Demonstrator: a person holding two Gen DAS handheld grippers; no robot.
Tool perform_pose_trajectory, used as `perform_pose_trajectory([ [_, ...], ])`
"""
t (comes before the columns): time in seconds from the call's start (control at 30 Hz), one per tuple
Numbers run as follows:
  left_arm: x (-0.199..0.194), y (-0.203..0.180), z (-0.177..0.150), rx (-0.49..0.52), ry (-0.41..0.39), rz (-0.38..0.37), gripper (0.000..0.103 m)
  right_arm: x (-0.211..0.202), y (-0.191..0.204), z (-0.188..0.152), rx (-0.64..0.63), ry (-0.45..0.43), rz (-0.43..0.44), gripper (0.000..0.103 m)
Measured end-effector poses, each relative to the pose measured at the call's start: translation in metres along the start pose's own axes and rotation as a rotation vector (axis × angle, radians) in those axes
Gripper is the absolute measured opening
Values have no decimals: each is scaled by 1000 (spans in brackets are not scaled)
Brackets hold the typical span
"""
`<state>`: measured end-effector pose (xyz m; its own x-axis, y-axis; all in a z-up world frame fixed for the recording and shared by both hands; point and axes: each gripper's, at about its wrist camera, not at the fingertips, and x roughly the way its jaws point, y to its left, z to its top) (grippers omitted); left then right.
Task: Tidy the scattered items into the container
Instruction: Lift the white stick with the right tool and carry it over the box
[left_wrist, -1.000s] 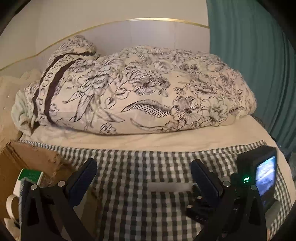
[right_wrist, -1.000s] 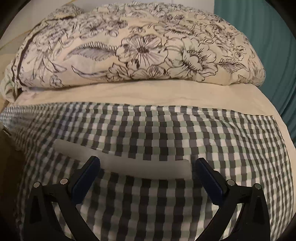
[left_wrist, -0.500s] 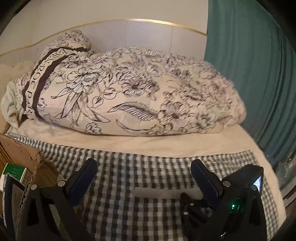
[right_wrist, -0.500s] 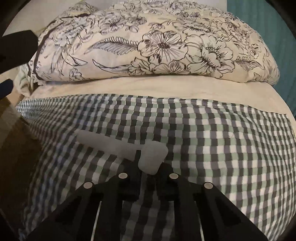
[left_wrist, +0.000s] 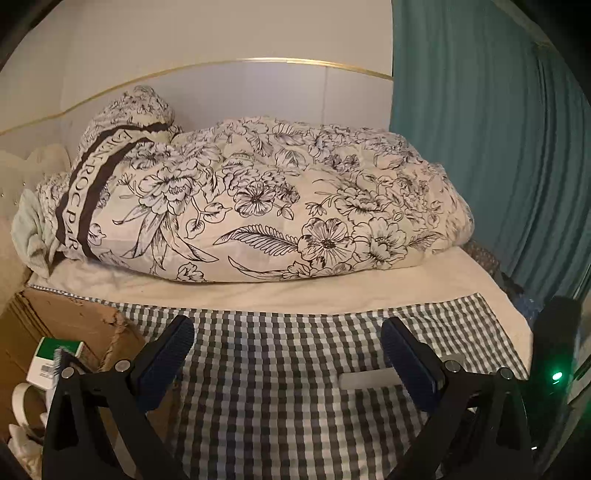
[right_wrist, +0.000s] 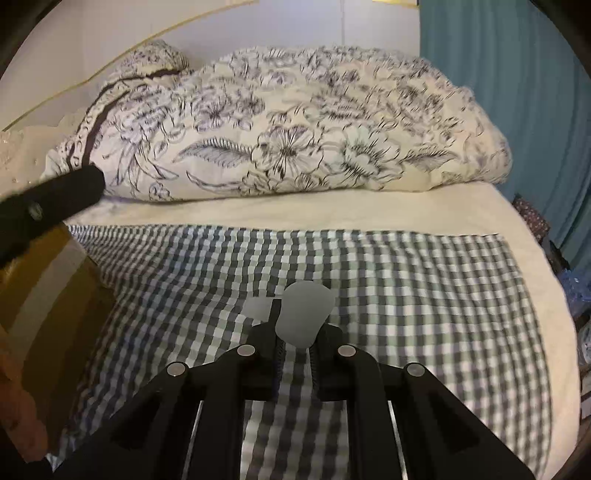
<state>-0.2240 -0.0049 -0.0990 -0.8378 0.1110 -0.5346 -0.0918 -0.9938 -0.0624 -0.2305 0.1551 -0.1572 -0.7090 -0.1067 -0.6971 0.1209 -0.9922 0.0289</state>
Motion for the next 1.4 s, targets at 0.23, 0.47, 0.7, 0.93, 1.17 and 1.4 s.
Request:
perform_pose_trajectory([
  [0.23, -46, -3, 13, 16, -29, 17, 103, -61, 5, 9, 2, -73, -20, 12],
  [0.47, -89, -5, 28, 27, -40, 31, 103, -116, 15, 18, -5, -142, -9, 12],
  [0.7, -130, -7, 35, 49, -68, 46, 103, -164, 27, 19, -13, -196, 7, 12],
  [0.93, -152, 6, 33, 70, -63, 108, 103, -196, 41, 19, -22, -234, 33, 12],
  [1.17, -187, 37, 29, 68, -80, 188, 103, -212, 72, 17, -41, -252, 86, 12],
  [1.4, -219, 84, 25, 14, -78, 256, 103, -224, 123, 15, -91, -266, 156, 12],
])
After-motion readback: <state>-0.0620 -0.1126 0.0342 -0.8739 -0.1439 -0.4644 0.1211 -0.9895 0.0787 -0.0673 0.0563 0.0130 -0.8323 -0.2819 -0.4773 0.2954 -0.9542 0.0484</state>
